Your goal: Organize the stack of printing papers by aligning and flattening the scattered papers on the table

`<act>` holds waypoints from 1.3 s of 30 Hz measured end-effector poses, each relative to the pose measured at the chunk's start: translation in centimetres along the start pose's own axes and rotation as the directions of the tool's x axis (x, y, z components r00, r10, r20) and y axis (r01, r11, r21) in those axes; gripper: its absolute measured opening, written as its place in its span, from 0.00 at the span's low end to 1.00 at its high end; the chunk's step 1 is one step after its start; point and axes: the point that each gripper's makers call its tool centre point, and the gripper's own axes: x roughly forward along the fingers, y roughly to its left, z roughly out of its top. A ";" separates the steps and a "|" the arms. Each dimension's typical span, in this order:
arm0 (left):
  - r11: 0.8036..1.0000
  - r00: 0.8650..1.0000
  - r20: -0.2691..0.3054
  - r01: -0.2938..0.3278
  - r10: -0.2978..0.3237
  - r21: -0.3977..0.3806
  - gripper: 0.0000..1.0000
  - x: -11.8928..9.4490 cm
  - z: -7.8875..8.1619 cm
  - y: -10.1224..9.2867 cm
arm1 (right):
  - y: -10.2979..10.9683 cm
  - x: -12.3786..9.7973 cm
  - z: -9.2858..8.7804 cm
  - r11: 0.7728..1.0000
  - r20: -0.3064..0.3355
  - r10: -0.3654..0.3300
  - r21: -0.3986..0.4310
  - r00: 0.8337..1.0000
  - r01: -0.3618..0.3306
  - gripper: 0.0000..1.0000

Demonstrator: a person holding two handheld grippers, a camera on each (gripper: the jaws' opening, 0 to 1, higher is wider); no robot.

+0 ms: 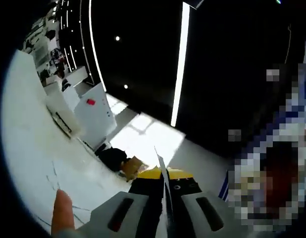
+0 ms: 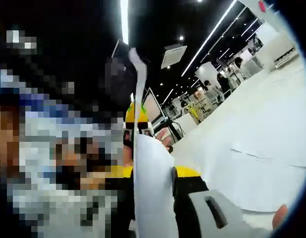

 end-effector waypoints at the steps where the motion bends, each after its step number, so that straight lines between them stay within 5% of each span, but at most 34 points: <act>1: 1.000 1.000 -0.003 -0.003 0.003 0.004 0.05 -0.1 0.0 0.2 | 0.0 -0.1 -0.1 1.000 -0.006 0.000 0.004 1.000 0.000 0.20; 3: 1.000 1.000 0.009 -0.001 0.001 -0.017 0.05 -0.5 0.1 0.4 | 0.2 -0.2 -0.2 1.000 -0.010 0.011 0.002 1.000 -0.011 0.09; 5: 1.000 1.000 0.010 -0.008 0.008 -0.017 0.05 -0.6 -0.1 0.6 | 0.7 -0.3 -0.1 0.994 -0.022 0.037 0.103 0.999 -0.034 0.00; 9: 0.999 1.000 0.016 0.001 -0.001 -0.040 0.05 -0.7 0.2 0.9 | 1.0 -0.4 -0.2 0.977 -0.033 0.066 0.207 0.997 -0.058 0.00; 12: 1.000 1.000 0.016 -0.021 0.021 -0.015 0.06 -0.9 0.5 1.4 | 1.1 -0.4 0.2 0.981 -0.029 0.076 0.183 0.997 -0.069 0.00; 16: 0.997 0.997 -0.033 -0.074 0.074 -0.001 0.29 -1.5 -0.2 2.2 | 0.8 -0.8 1.8 0.980 0.031 0.066 0.185 0.997 -0.070 0.00; 27: 0.996 0.952 -0.295 -0.088 0.081 -0.012 0.28 -1.6 -7.4 1.7 | 1.5 -1.2 4.6 0.990 0.014 0.100 0.101 0.995 -0.100 0.00; 30: 0.996 0.951 -0.299 -0.084 0.075 -0.020 0.26 -1.2 -7.6 1.6 | 1.9 -1.2 5.0 0.992 0.006 0.103 0.079 0.995 -0.103 0.00; 34: 0.998 0.955 -0.290 -0.067 0.058 -0.021 0.06 -1.2 -7.8 0.9 | 2.0 -1.6 5.3 0.994 0.000 0.098 0.046 0.995 -0.098 0.00; 39: 0.999 0.955 -0.294 -0.050 0.048 0.000 0.06 -1.2 -7.7 0.6 | 2.3 -1.7 5.0 0.994 0.001 0.111 0.018 0.994 -0.111 0.00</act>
